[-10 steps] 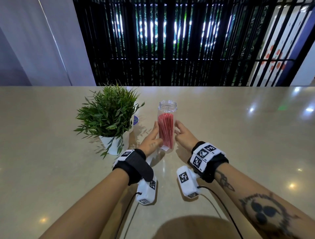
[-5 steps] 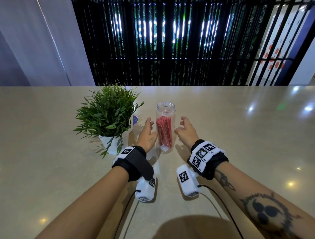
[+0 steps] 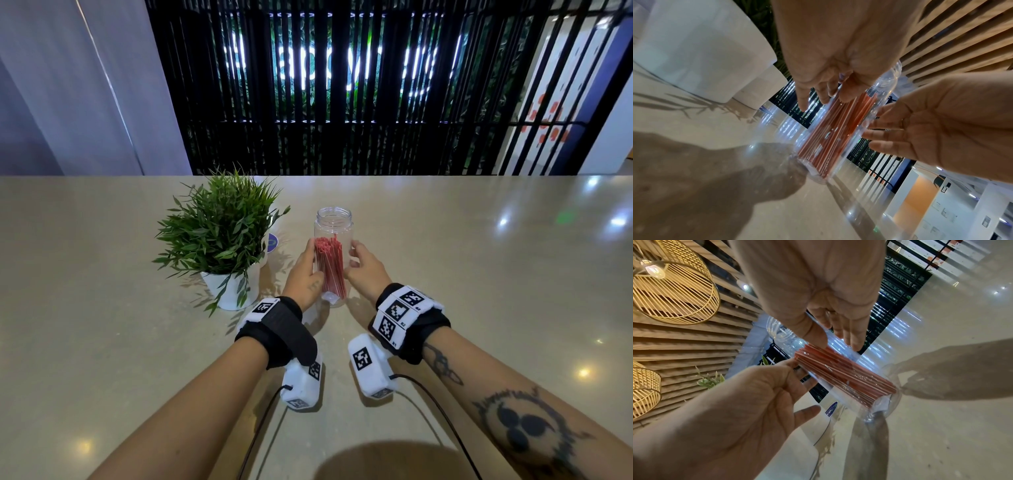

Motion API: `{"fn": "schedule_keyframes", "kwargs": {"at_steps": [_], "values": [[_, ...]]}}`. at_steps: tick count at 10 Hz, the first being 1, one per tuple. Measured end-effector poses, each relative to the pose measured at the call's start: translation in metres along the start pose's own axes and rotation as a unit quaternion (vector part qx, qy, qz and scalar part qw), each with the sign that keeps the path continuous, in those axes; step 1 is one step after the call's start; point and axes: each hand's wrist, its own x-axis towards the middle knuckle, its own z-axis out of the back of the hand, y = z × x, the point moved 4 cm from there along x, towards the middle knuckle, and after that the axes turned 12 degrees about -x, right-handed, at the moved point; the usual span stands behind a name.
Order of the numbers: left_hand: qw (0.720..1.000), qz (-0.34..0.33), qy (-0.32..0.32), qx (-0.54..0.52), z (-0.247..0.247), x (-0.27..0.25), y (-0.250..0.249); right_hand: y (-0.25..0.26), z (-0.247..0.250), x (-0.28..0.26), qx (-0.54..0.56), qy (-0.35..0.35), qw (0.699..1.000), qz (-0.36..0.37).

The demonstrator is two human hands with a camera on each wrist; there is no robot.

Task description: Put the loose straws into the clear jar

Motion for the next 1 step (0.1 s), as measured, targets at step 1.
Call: {"fn": "schedule_keyframes", "kwargs": {"at_steps": [1], "values": [[0.999,0.048,-0.009,0.000,0.0022,-0.0017,-0.0027,-0.0031,-0.0001,0.0034,-0.012,0.012,1.000,-0.009]]}}
